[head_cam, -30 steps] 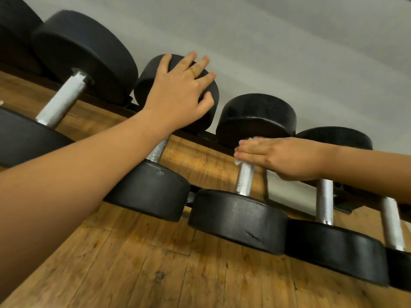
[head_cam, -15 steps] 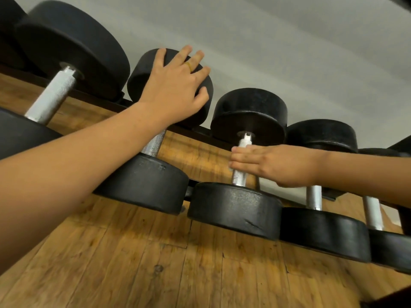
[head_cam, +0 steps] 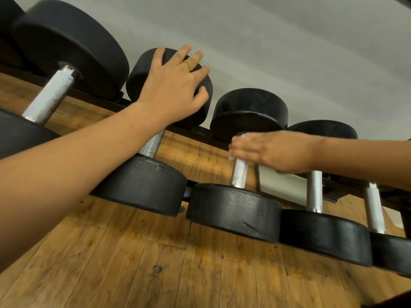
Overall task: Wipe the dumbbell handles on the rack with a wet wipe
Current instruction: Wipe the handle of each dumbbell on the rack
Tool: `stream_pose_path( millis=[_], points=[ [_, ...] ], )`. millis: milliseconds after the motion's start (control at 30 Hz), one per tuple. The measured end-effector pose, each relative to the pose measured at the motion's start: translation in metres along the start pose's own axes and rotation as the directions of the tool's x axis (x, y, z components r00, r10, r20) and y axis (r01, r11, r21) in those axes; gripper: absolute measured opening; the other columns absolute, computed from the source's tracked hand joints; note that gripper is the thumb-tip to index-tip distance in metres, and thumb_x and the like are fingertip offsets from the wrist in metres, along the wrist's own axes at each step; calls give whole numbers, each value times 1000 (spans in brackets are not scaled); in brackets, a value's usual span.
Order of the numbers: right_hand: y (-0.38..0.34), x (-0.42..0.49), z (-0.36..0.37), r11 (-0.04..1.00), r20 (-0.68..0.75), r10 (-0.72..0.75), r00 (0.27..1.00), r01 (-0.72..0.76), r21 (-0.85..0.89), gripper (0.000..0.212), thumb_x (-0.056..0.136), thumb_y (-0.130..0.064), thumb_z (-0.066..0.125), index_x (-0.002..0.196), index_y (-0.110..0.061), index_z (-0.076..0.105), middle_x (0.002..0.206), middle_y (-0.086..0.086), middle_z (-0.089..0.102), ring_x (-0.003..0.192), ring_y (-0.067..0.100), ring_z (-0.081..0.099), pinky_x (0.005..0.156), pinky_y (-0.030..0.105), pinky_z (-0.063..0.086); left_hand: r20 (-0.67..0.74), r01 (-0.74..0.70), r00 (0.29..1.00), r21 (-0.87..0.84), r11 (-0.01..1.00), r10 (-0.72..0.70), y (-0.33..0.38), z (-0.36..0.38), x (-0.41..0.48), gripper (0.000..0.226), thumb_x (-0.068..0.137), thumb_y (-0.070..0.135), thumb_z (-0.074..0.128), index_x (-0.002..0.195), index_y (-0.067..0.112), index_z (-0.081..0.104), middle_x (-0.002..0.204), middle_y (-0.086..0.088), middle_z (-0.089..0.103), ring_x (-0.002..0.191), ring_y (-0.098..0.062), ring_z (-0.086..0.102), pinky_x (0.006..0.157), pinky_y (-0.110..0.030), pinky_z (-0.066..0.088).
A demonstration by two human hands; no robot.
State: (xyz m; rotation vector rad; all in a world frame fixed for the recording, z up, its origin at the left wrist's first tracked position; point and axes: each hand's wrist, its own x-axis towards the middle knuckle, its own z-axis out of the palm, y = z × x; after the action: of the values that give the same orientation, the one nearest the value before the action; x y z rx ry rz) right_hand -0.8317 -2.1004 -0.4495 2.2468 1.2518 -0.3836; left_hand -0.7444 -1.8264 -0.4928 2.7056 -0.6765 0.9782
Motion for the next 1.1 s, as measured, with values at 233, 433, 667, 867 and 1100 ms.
stream_pose_path(
  millis=[233,433,667,867,1100],
  points=[
    [-39,-3,27,998,-82,20,996,-15,66,72,93,-2,48,158,-16,22,165,8,23,154,22,10,121,36,3,-3,8,1000,-15,1000,-8,0,0,-1,53,100,40,38,145,19,58,160,-9,43,152,-29,31,118,-65,22],
    [-10,-1,21,971,-187,204,961,-175,161,85,87,10,53,159,-23,19,166,0,19,153,14,11,123,34,22,-8,15,1000,-22,1000,-15,0,2,0,53,100,40,39,145,20,57,160,-9,44,152,-29,32,118,-65,21],
    [-33,0,46,932,-307,241,921,-132,336,68,94,4,59,153,-23,39,160,-4,35,152,10,18,121,28,21,-3,11,1000,-10,1000,-11,0,0,-1,53,100,40,38,145,20,57,160,-8,43,152,-29,31,118,-65,22],
    [-10,8,39,907,-329,339,881,-213,362,60,94,2,60,149,-18,46,156,1,43,149,15,27,122,36,27,-5,3,1000,-29,1000,-3,-1,-2,-1,54,100,40,37,145,19,58,160,-9,44,152,-29,32,118,-65,22],
    [-44,12,34,950,-260,-39,965,116,290,40,97,-21,51,136,-15,62,140,4,58,139,18,44,125,26,11,-6,4,1000,-33,999,-4,-1,-2,-1,51,101,39,40,144,18,58,159,-10,45,151,-29,32,118,-66,22]
  ],
)
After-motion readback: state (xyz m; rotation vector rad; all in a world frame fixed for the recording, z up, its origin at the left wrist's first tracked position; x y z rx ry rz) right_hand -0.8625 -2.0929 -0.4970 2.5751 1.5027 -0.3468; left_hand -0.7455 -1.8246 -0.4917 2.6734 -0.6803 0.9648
